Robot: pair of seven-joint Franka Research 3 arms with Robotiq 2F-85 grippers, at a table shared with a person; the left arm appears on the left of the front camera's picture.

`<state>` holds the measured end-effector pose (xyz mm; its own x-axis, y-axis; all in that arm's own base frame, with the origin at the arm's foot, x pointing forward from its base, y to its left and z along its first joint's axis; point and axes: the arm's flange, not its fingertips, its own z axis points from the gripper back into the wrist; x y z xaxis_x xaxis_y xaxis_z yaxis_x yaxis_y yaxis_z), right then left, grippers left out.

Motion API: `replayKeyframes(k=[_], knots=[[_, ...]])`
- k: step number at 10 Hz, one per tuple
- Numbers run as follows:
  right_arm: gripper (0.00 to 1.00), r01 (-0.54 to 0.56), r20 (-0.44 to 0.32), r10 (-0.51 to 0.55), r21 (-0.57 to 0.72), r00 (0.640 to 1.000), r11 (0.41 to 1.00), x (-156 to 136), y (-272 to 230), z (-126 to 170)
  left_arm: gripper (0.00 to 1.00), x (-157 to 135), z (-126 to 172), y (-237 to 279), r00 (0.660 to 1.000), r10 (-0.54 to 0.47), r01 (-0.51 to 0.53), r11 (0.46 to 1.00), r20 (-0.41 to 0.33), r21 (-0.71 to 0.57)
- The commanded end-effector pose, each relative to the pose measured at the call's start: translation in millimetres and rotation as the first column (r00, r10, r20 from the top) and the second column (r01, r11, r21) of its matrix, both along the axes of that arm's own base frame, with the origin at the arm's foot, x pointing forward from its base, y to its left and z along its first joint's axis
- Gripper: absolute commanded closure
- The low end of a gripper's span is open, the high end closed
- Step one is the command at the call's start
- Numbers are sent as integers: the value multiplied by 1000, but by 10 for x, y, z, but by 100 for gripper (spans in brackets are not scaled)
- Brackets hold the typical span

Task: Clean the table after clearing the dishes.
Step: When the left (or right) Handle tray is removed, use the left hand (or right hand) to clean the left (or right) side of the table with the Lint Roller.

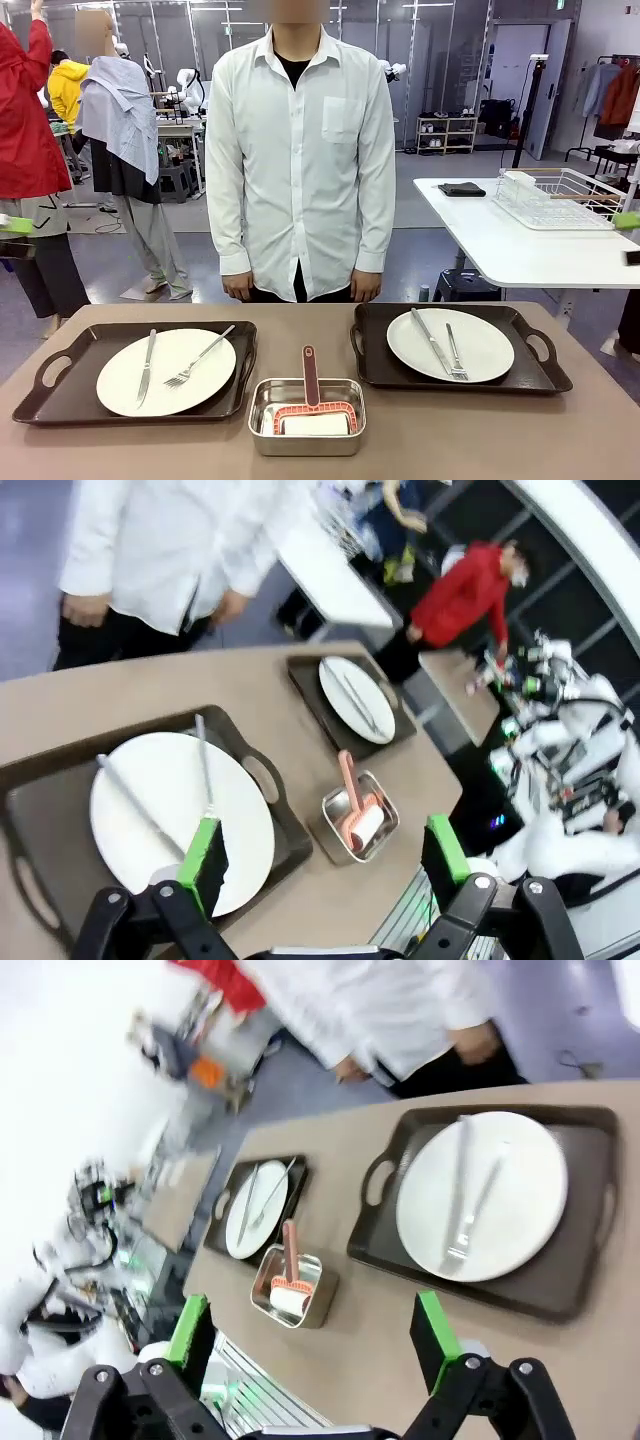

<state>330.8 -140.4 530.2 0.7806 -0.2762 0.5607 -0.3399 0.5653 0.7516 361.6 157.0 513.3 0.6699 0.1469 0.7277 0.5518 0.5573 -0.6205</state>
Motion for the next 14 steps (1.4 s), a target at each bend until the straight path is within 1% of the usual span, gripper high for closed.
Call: replayKeyframes(k=[1,2,3,4,5,6,7,8,14], knots=[[0,73,-33,-71,60,997,996,-91,-510,-78,0,-86,47,466,996,78,-74,994,41,-75],[0,142,-71,-136,95,988,985,-165,-799,-126,0,-198,9,710,989,143,-139,984,34,-110],[0,187,-95,-176,118,980,975,-244,-1000,-160,0,-274,-80,903,980,201,-197,969,7,-145],[0,227,-108,-212,145,971,963,-298,-1149,-174,0,-319,-148,996,973,228,-230,961,-33,-154],[0,257,-118,-240,147,963,955,-301,-1214,-188,0,-314,-184,1037,968,244,-249,955,-50,-159],[0,281,-117,-264,156,957,947,-281,-1262,-194,0,-306,-154,996,965,257,-263,954,-59,-144],[0,243,-112,-230,118,967,963,-373,-1251,-250,0,-257,-125,951,966,253,-257,958,-48,-124],[0,243,-112,-230,118,967,963,-373,-1251,-250,0,-381,-247,1094,964,259,-266,953,-65,-144],[0,243,-112,-230,118,967,963,-373,-1251,-250,0,-381,-247,1094,964,259,-266,953,-65,-144]])
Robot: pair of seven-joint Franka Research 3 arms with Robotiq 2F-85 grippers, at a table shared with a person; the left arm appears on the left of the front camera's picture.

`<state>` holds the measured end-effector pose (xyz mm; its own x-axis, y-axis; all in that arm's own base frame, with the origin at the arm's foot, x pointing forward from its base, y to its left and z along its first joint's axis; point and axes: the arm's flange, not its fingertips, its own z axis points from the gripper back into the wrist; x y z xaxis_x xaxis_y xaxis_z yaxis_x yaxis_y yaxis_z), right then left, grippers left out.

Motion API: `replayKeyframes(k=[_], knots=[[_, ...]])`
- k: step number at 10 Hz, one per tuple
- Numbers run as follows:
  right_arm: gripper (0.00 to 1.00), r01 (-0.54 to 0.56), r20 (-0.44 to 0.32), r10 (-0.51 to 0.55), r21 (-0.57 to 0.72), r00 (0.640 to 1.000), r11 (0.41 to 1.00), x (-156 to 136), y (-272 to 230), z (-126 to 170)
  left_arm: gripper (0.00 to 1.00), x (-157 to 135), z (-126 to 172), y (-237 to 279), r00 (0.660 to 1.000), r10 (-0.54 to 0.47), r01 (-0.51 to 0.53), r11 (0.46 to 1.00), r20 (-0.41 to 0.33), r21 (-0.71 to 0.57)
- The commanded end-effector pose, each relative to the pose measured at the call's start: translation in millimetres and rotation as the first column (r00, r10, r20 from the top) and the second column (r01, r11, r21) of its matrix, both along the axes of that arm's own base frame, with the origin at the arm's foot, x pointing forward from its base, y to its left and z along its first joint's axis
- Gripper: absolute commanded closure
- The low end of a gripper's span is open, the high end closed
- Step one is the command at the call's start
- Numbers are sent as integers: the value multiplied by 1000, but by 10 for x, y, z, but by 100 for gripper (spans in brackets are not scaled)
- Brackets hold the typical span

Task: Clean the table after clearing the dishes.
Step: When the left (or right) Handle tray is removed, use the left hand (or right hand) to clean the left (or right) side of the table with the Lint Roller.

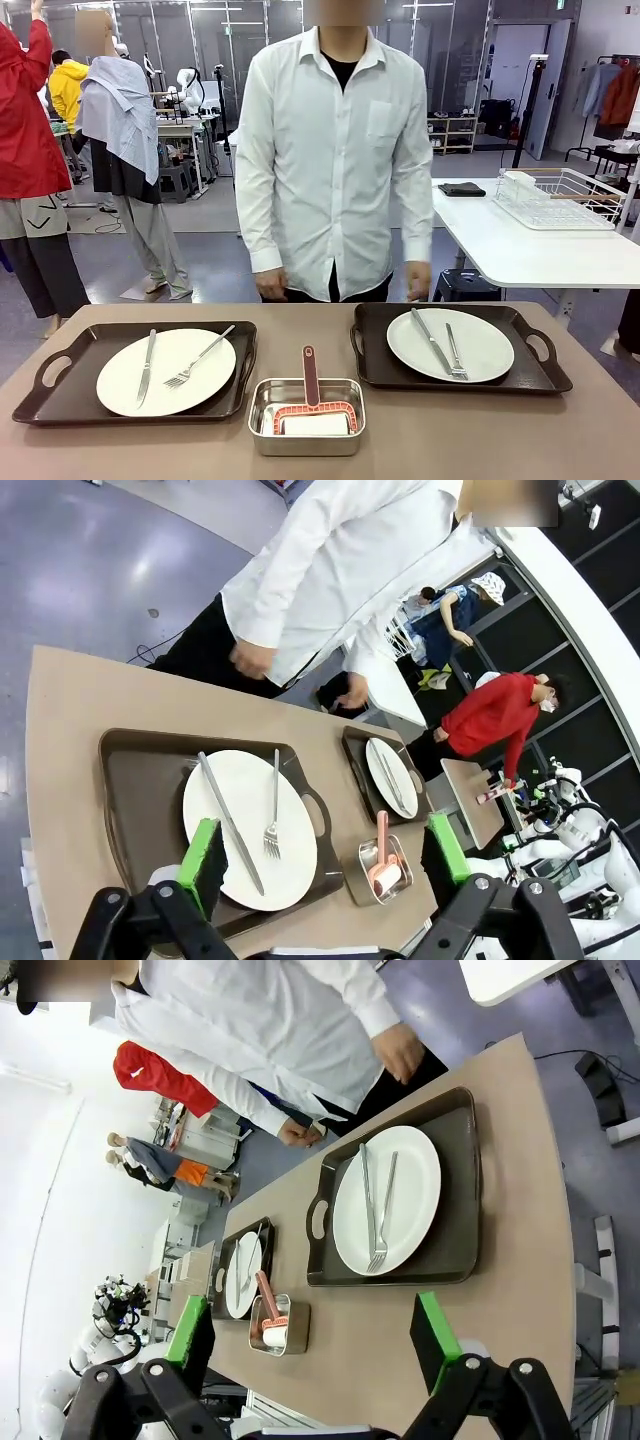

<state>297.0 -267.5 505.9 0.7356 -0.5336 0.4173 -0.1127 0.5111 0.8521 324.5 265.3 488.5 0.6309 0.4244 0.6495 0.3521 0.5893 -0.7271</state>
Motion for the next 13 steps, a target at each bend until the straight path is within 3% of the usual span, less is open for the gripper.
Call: replayKeyframes(k=[1,13], knots=[[0,-8,16,8,-8,1000,1000,-35,20,-7,0,-10,1,11,1000,-8,8,1000,16,-12],[0,-8,16,8,-8,1000,1000,-35,20,-7,0,-10,1,11,1000,-8,8,1000,16,-12]])
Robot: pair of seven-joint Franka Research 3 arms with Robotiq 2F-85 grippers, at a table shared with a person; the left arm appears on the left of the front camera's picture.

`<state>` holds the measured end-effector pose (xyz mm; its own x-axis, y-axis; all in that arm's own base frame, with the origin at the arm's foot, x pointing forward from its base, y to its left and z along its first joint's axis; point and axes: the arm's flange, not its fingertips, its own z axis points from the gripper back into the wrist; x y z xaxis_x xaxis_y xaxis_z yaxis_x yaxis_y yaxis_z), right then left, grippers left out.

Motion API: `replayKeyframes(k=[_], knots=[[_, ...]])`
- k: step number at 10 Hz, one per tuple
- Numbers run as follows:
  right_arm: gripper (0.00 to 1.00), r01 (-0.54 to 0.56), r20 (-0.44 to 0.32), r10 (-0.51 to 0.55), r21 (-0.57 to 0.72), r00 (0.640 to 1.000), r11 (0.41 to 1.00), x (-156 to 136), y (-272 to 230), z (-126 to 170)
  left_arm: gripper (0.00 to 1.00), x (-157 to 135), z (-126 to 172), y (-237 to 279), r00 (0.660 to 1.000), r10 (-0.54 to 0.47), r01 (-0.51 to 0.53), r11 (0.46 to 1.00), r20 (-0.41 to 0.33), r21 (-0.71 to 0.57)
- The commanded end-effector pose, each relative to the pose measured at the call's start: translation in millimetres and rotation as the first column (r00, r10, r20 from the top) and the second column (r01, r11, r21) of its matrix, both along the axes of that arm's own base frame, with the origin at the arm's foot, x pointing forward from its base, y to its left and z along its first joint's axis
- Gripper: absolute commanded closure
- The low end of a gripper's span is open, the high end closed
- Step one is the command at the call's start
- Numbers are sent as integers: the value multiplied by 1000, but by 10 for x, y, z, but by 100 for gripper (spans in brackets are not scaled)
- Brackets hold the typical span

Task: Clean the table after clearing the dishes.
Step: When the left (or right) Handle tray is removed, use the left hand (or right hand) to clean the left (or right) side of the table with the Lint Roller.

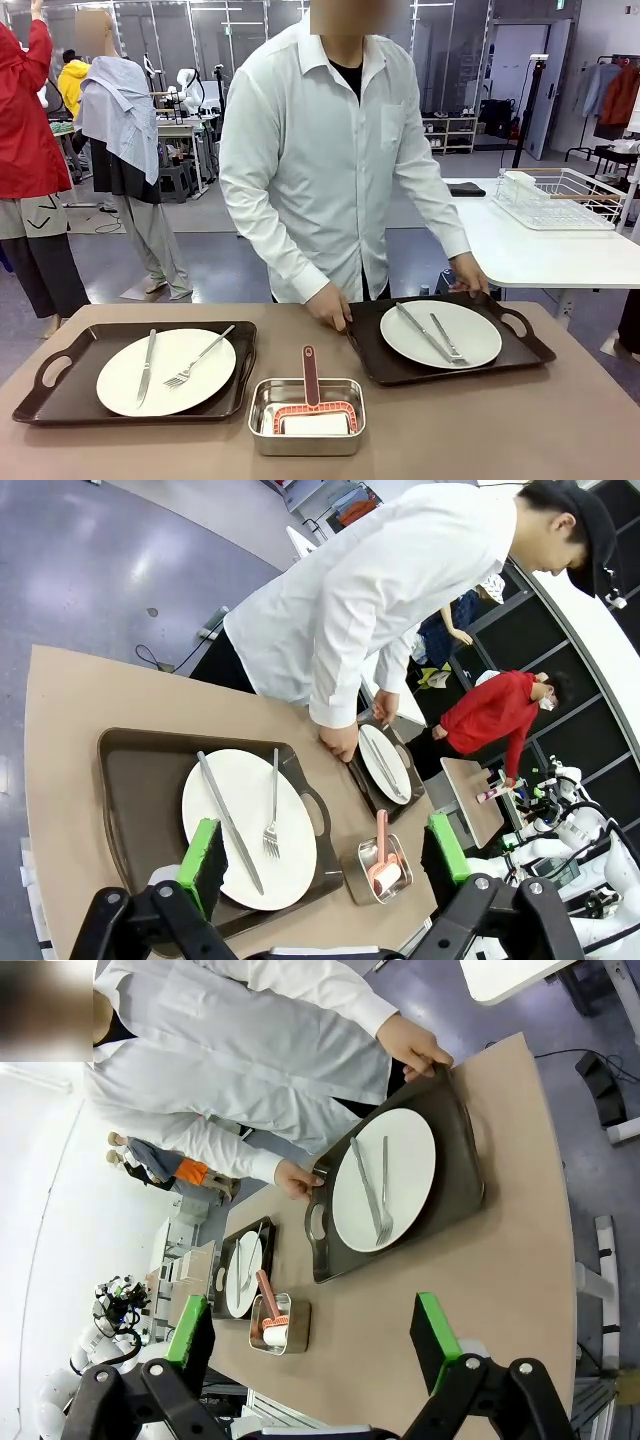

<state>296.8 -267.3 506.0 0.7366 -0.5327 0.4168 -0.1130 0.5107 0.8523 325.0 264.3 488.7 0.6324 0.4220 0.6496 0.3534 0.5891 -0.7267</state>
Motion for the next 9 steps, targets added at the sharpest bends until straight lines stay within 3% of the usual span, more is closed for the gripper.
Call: replayKeyframes(k=[1,9], knots=[[0,-6,16,6,-8,1000,1000,-33,18,-8,0,-15,-1,21,1000,-5,6,1000,16,-13],[0,0,0,0,0,1000,1000,1,1,0,0,-15,-1,21,1000,-5,6,1000,16,-13]])
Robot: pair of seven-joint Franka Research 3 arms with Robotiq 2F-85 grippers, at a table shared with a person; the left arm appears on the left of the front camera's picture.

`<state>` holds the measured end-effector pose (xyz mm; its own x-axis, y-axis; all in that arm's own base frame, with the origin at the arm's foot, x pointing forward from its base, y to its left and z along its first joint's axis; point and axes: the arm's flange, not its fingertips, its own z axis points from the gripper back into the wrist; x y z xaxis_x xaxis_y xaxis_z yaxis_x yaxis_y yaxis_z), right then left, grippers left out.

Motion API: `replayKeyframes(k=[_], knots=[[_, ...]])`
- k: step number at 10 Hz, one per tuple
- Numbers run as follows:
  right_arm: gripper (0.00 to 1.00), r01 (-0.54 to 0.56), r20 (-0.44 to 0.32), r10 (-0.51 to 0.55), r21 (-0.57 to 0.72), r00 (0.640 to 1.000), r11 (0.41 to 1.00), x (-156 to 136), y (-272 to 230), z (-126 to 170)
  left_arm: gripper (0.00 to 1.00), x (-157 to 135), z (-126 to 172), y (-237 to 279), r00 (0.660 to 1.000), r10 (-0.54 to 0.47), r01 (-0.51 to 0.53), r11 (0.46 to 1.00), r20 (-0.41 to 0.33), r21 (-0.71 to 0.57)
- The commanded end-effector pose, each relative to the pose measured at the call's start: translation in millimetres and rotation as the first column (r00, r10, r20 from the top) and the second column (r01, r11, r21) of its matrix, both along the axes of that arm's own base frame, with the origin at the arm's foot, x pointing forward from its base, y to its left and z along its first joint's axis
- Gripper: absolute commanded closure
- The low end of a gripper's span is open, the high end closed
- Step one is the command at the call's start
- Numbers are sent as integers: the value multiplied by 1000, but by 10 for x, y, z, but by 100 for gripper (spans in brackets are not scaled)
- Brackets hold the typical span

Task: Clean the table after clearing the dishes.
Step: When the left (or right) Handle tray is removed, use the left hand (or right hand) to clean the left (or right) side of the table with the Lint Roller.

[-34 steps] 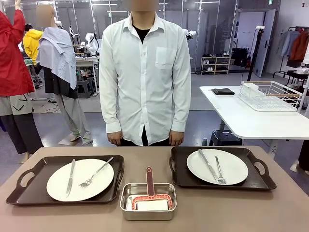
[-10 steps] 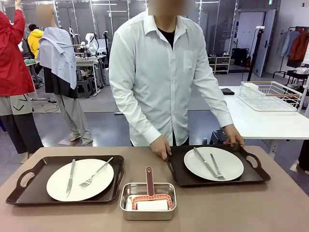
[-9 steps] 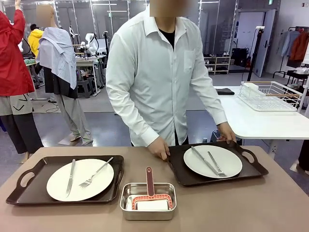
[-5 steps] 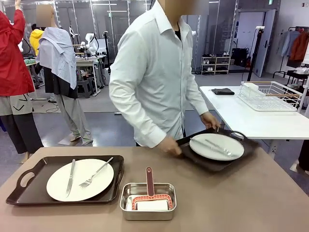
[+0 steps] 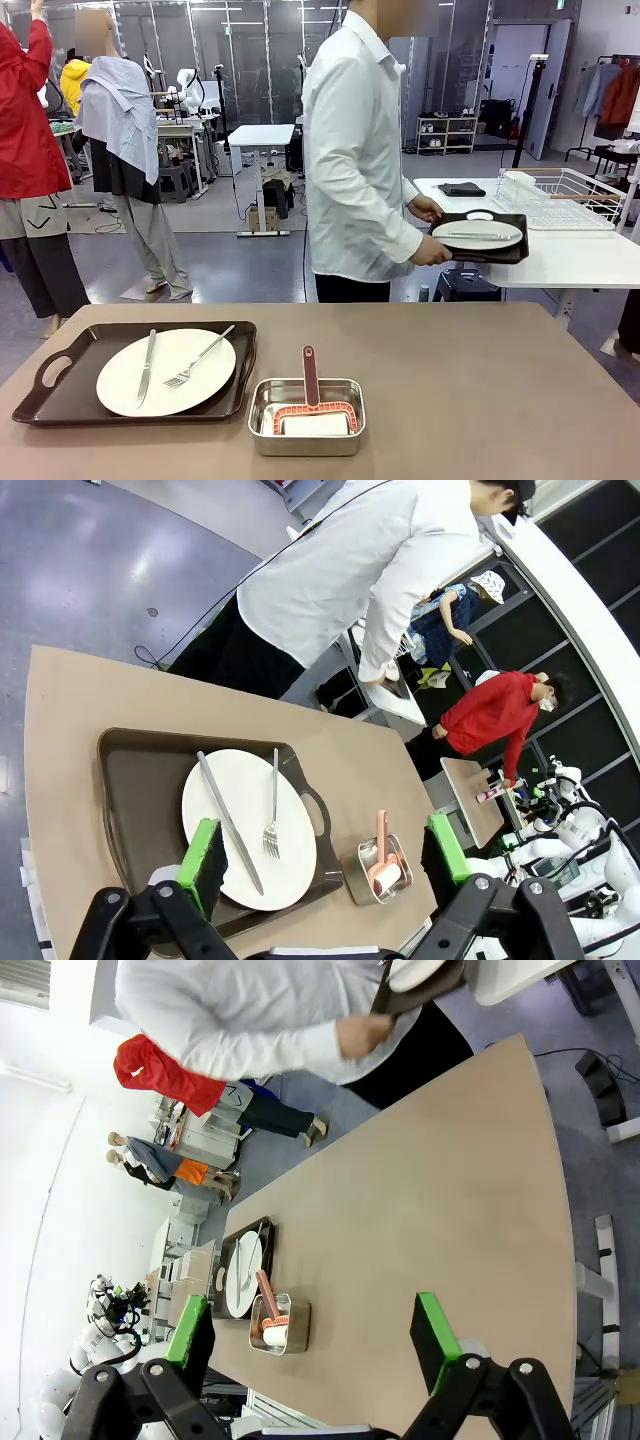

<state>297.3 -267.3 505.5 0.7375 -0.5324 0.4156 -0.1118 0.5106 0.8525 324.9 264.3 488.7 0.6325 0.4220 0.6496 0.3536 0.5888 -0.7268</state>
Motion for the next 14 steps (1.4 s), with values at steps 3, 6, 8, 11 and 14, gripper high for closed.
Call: replayKeyframes(k=[3,6,8,11,14], knots=[[0,-235,-77,223,-226,972,945,696,596,348,0,-14,-2,21,1000,-5,5,1000,16,-13],[0,-526,-240,470,-454,849,719,1545,1905,442,0,-14,-2,21,1000,-5,5,1000,16,-13],[0,-649,-340,562,-517,754,558,1917,2655,266,0,-14,-2,21,1000,-5,5,1000,16,-13],[0,-754,-431,634,-508,642,418,2143,3548,-36,0,-14,-2,21,1000,-5,5,1000,16,-13],[0,-765,-409,665,-496,624,412,2116,3658,-153,0,-14,-2,21,1000,-5,5,1000,16,-13]])
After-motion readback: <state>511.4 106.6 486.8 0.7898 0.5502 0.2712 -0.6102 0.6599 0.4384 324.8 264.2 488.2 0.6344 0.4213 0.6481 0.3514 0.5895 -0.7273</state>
